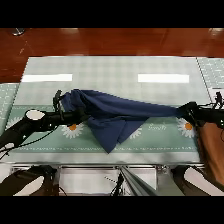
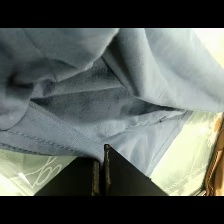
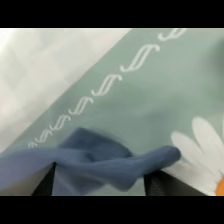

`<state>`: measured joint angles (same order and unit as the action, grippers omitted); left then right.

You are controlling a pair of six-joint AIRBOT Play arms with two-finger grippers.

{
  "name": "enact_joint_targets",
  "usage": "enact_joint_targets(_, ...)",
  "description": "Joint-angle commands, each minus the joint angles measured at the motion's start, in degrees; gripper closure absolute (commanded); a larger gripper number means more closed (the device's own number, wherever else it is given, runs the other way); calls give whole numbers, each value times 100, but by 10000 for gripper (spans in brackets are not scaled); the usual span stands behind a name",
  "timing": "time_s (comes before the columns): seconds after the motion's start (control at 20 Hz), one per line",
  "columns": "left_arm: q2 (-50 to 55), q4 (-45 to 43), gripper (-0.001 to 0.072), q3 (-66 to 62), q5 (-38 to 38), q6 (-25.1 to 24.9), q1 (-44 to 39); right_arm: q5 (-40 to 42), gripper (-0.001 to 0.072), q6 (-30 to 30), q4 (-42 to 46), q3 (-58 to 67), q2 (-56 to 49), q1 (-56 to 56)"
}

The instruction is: Fold the shirts.

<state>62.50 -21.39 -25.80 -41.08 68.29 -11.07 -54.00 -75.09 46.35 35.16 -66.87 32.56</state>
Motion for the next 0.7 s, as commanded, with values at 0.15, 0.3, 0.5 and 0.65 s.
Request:
enact_joint_targets(0.15, 4, 4, 683, -26, -9, -13, 0, 9, 679, 433, -538, 610, -903, -457)
enact_joint_targets(0.3, -11, 4, 684, -568, -378, -17, 221, -573, 682, 509, -531, 1580, -896, -728)
enact_joint_targets(0.5, -129, 2, 685, -2863, -896, -118, 745, -1311, 682, 2, -334, 4116, -778, -1215)
enact_joint_targets(0.65, -142, -107, 685, -5139, -894, -87, 1058, -1604, 682, -758, 820, 6124, -684, -1665)
